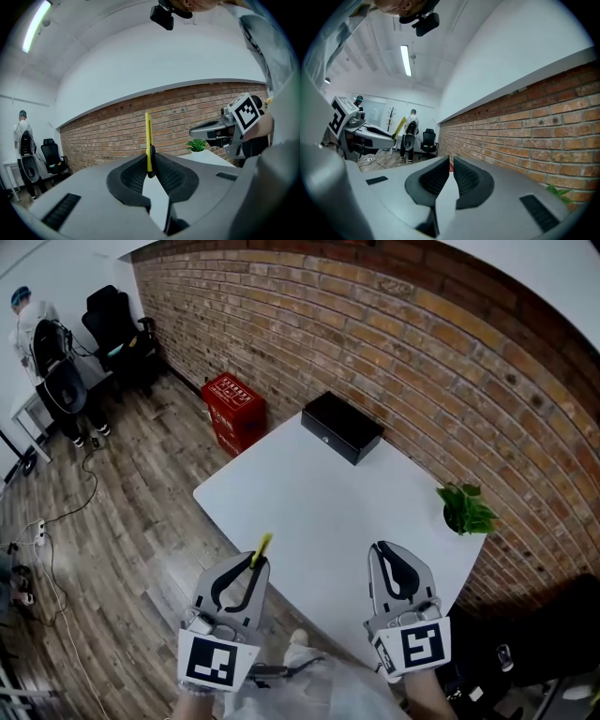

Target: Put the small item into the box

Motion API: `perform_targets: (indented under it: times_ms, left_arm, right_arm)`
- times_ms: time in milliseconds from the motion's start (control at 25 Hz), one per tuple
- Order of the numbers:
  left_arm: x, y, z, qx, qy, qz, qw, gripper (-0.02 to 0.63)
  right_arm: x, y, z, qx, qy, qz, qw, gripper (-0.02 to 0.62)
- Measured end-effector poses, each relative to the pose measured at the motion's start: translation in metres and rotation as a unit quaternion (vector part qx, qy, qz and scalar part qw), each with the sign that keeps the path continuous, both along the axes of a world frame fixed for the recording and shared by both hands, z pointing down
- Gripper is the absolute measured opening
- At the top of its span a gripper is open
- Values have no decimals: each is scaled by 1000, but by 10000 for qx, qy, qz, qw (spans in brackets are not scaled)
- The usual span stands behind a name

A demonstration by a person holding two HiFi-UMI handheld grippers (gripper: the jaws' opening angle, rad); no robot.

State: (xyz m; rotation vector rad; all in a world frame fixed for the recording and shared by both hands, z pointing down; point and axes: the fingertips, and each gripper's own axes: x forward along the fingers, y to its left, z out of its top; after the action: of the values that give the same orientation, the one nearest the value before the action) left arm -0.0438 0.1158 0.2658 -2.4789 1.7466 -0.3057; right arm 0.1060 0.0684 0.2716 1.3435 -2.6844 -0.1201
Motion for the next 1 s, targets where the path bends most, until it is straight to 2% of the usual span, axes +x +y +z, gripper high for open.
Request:
perform_targets:
  times_ms: [320, 640, 1000]
  left_arm:
    - [14, -34, 4, -16, 17, 150, 9999, 61]
    - [21, -52, -2, 35, 8, 283, 9996, 61]
    - [7, -89, 5, 14, -168, 507, 9986, 61]
  right_arm:
    - [11, -27, 10, -59, 42, 139, 9999, 57]
    - [5, -41, 17, -98, 93, 133, 9998, 57]
    - [-8, -74, 30, -215, 87, 314, 9992, 57]
